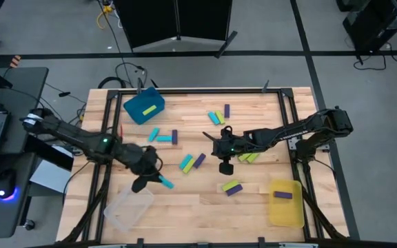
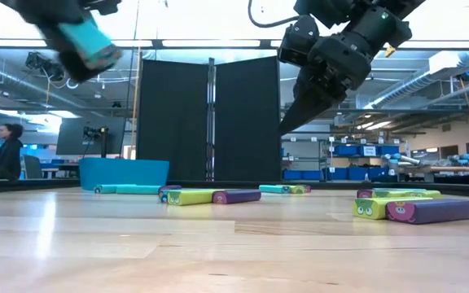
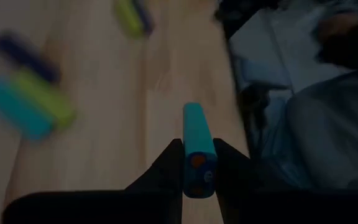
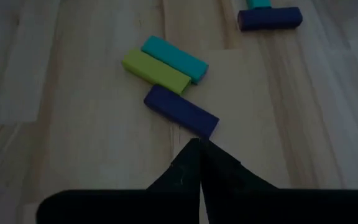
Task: Sort blocks
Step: Put the blue block into the transparent bin
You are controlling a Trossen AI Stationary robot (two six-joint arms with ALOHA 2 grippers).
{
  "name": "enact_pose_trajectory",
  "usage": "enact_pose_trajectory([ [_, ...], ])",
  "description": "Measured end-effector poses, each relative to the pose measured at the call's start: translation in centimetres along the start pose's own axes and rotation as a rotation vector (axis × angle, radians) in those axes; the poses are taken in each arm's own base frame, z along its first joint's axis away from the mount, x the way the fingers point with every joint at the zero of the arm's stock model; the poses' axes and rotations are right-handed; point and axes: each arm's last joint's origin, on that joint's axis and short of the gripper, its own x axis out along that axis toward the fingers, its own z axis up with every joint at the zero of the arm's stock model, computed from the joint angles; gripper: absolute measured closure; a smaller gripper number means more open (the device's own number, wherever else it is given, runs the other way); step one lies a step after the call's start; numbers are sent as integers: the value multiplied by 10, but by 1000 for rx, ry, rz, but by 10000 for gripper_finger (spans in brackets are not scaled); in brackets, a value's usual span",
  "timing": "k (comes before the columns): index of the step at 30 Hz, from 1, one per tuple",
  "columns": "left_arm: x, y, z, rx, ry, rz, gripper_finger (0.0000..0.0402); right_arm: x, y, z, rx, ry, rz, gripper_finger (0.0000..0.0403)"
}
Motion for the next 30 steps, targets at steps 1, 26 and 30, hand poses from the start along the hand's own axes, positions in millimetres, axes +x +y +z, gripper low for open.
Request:
enact_pose_trajectory([
  [1, -2, -4, -3, -22, 2, 4, 336, 0, 0, 0, -1, 0, 1, 394],
  [26, -20, -26, -87, -238, 259, 171, 336, 1, -9, 1, 3, -1, 10, 392],
  [30, -16, -22, -96, -264, 251, 142, 336, 1, -9, 1, 3, -1, 10, 392],
])
